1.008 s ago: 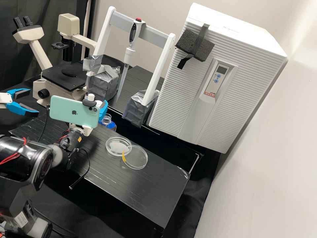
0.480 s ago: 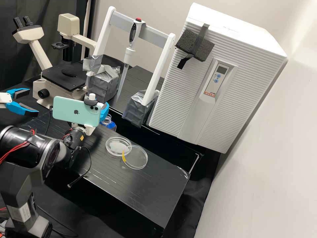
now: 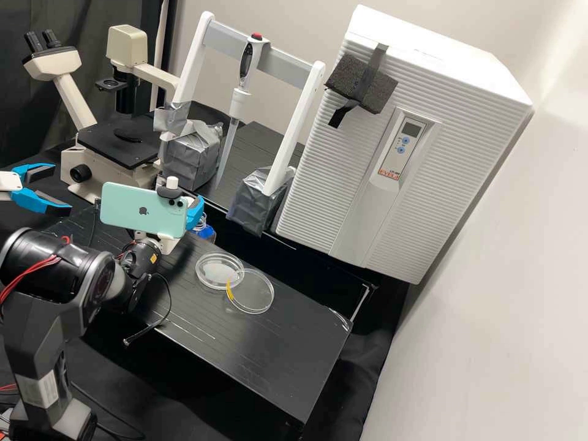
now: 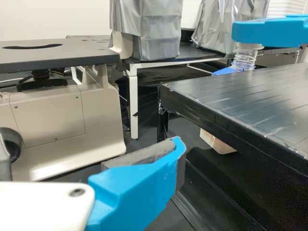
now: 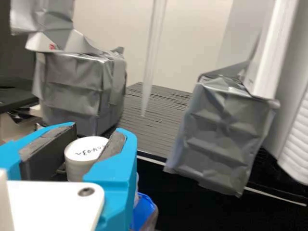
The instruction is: Close the bottle
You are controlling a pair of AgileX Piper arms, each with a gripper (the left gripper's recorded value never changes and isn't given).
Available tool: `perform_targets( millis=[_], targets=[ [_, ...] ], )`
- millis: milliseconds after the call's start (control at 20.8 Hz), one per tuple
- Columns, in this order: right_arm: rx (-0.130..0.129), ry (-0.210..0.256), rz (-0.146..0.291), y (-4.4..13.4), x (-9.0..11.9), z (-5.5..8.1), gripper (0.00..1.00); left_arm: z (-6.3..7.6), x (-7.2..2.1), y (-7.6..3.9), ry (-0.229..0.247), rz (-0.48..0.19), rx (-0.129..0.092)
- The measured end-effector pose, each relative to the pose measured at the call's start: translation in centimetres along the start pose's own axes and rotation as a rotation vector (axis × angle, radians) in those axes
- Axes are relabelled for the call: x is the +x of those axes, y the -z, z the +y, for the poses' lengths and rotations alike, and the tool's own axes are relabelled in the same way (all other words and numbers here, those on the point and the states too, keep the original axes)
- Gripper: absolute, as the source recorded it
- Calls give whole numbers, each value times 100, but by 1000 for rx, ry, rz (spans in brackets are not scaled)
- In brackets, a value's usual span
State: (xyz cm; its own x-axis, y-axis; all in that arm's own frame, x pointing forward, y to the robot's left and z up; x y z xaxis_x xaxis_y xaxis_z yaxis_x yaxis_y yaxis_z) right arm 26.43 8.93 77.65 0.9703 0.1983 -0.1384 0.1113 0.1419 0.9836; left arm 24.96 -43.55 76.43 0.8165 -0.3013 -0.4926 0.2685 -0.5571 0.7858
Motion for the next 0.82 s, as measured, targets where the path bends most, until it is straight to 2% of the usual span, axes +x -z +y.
perform_targets(
  millis=[336, 624, 816],
  targets=[
    [2, -29, -28, -57, 70, 57, 0, -2, 5, -9, 1, -4, 1],
    [0, -11, -41, -97, 96, 3, 0, -2, 5, -9, 1, -4, 1],
    [-10, -21, -43, -114, 101, 8, 0, -3, 6, -12, 2, -5, 1]
  ],
)
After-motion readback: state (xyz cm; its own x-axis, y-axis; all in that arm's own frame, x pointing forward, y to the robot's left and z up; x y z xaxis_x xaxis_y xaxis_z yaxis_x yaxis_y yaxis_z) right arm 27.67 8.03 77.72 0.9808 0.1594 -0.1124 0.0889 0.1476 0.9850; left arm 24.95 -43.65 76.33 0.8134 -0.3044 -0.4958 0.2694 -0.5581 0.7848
